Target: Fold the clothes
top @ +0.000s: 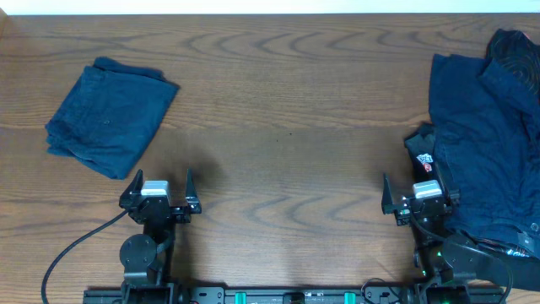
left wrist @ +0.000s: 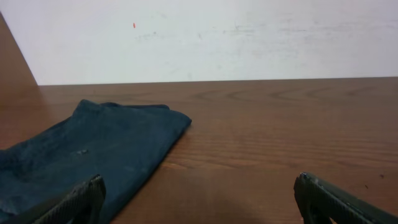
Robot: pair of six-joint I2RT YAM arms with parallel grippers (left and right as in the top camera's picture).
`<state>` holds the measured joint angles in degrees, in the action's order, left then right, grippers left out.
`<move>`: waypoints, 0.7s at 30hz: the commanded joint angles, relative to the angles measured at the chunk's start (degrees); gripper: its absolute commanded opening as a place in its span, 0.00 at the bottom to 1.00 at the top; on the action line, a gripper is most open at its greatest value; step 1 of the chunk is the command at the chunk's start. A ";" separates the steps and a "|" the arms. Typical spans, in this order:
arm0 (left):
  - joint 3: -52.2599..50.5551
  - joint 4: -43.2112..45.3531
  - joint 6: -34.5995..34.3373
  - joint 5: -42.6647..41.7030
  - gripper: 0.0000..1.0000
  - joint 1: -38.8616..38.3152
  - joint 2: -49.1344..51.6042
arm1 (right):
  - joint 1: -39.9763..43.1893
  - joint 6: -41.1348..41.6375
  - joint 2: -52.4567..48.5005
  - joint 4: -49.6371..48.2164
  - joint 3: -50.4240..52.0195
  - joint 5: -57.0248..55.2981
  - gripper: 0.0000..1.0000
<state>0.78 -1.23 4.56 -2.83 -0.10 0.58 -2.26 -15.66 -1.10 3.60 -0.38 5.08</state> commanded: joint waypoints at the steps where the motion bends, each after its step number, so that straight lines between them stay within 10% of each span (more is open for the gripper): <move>1: -0.55 -2.60 0.74 0.52 0.98 0.15 -0.35 | 0.48 1.31 -0.02 0.00 0.07 -0.85 0.99; 21: 21.53 -11.45 -3.15 0.50 0.98 0.15 21.68 | 0.50 13.49 -17.97 5.29 -16.72 -15.56 0.99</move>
<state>15.35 -11.00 2.31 -2.72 -0.10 16.23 -2.26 -3.92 -11.86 8.54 -11.11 -7.64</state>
